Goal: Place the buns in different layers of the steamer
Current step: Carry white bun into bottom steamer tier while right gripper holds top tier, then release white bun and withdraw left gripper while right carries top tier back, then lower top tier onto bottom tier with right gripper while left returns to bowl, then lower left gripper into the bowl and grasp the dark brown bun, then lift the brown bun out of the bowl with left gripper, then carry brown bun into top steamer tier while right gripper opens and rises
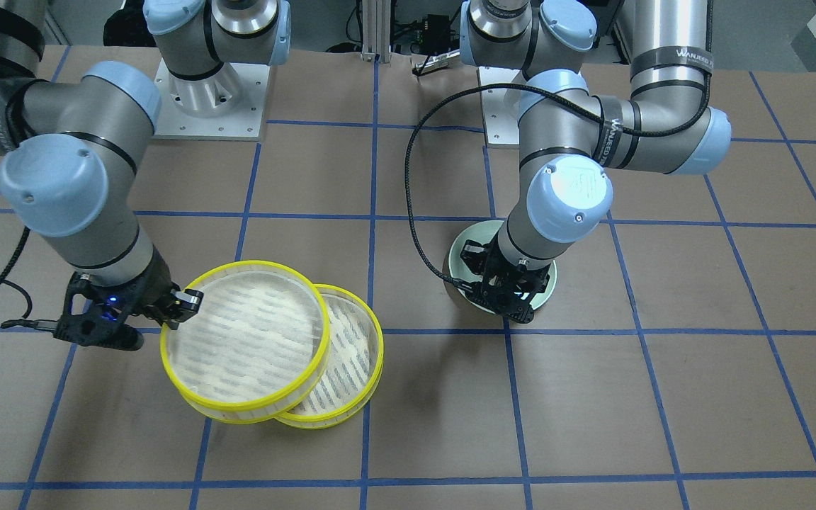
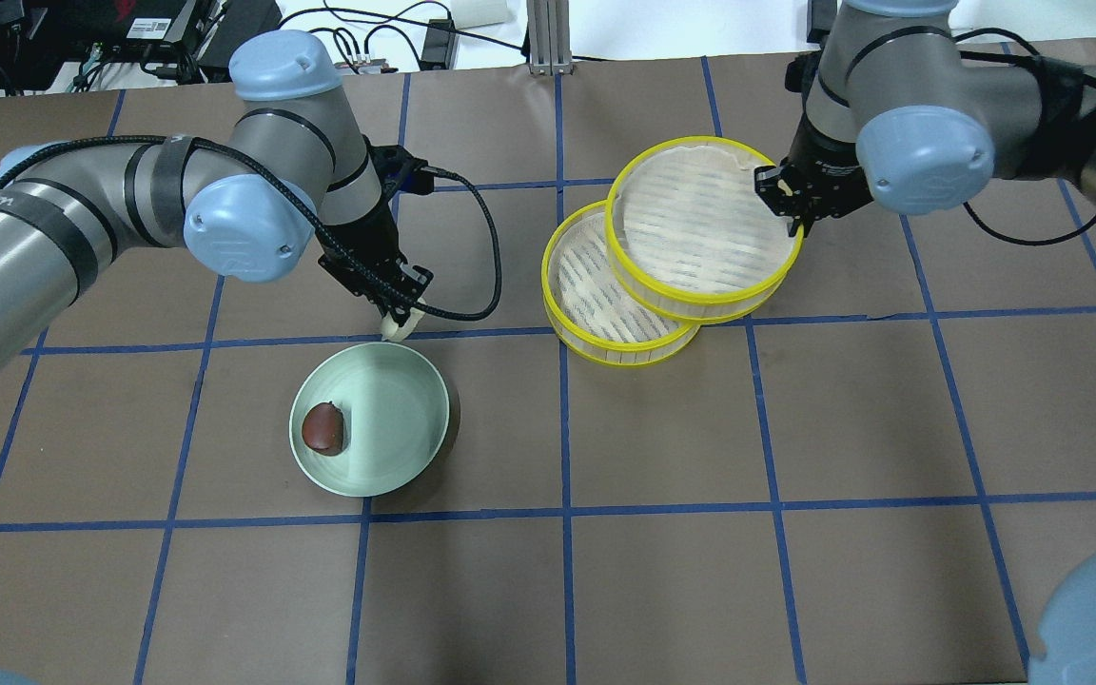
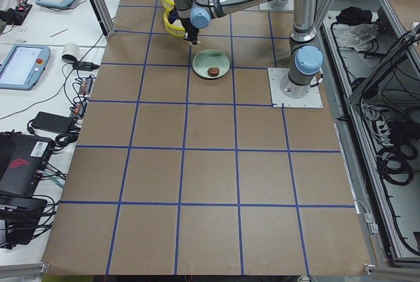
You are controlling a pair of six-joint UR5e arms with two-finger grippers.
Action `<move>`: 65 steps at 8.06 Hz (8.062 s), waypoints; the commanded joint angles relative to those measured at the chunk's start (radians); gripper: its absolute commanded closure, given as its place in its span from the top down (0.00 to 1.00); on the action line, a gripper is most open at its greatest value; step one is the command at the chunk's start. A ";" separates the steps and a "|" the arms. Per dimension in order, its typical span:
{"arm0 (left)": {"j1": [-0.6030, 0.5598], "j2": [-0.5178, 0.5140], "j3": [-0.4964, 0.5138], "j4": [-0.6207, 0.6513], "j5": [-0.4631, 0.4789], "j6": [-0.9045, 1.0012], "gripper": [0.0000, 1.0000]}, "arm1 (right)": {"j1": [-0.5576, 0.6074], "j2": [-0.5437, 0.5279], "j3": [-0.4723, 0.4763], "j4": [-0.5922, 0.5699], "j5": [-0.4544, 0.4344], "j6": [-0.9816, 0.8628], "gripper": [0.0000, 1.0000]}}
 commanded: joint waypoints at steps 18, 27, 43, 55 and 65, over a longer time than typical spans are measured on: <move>-0.249 -0.134 0.115 0.311 -0.065 -0.263 1.00 | -0.183 -0.013 0.000 0.031 0.004 -0.311 0.00; 0.079 0.042 -0.094 -0.049 0.195 0.263 1.00 | 0.152 0.044 -0.025 0.024 0.007 0.191 0.00; 0.089 -0.069 -0.189 -0.045 0.195 0.253 0.25 | 0.145 0.081 -0.028 -0.011 -0.020 0.133 0.03; -0.029 0.064 0.058 -0.043 0.011 -0.008 0.00 | 0.147 0.069 -0.030 -0.002 -0.017 0.137 1.00; -0.200 -0.091 0.096 0.497 -0.387 -0.407 0.00 | 0.064 -0.204 -0.255 0.469 0.073 0.123 1.00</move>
